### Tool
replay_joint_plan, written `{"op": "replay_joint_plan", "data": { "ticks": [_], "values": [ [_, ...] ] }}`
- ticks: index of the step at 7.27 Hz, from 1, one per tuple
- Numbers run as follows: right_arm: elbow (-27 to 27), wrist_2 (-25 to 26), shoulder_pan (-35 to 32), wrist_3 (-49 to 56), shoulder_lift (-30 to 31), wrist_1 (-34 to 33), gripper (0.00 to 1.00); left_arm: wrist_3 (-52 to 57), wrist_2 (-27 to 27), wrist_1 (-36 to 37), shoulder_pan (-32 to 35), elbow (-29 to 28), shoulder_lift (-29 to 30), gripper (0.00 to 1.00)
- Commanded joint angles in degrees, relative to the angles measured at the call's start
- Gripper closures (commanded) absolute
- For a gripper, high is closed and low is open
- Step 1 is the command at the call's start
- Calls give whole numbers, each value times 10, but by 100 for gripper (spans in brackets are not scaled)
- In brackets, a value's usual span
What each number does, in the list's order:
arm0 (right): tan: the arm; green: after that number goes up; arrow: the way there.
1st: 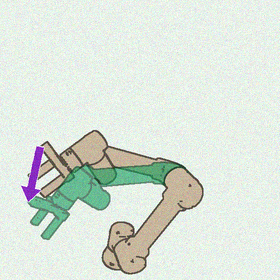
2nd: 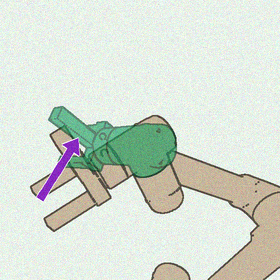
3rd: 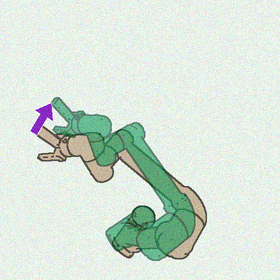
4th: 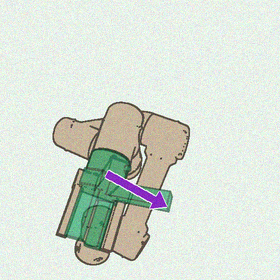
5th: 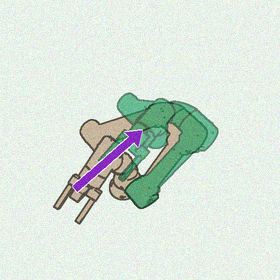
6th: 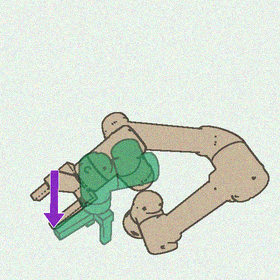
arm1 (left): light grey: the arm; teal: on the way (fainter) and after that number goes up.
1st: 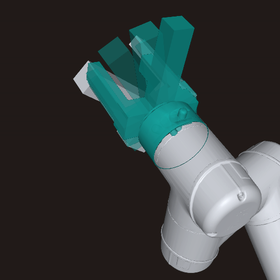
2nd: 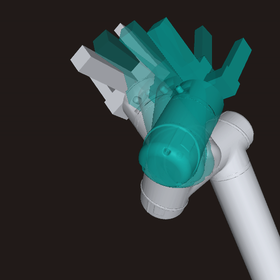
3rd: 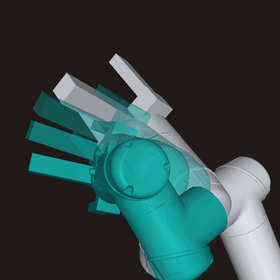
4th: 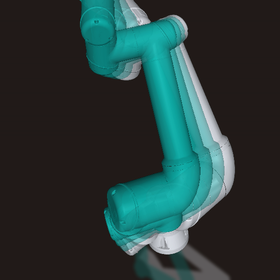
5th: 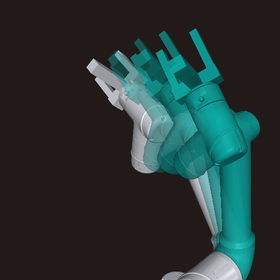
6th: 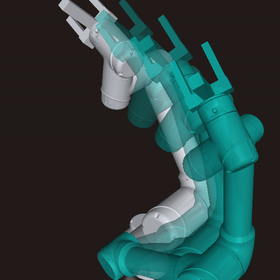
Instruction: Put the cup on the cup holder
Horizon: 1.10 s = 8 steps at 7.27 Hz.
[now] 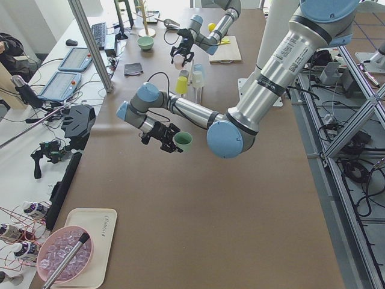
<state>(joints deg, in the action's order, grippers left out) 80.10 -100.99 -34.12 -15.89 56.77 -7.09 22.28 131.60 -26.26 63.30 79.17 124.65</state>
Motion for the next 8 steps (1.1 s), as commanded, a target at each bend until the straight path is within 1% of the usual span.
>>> {"op": "replay_joint_plan", "data": {
  "ticks": [1,3,4,5,6,7,8],
  "values": [
    [3,-7,-1,23,11,2,100,4,-78,-1,34,113,-5,100],
    [3,-11,-1,24,21,21,100,-3,-139,-69,45,170,-8,100],
    [5,-11,-1,24,22,21,100,-18,-141,-96,53,201,-14,100],
    [4,-10,1,24,22,21,100,-42,-141,-141,56,254,-66,100],
    [4,-10,1,24,22,21,100,-97,-146,-212,56,294,-116,100],
    [4,-10,2,24,22,23,100,-108,-165,-234,56,311,-121,100],
    [4,-10,3,24,23,24,100,-169,-166,-270,52,314,-121,100]
  ]
}}
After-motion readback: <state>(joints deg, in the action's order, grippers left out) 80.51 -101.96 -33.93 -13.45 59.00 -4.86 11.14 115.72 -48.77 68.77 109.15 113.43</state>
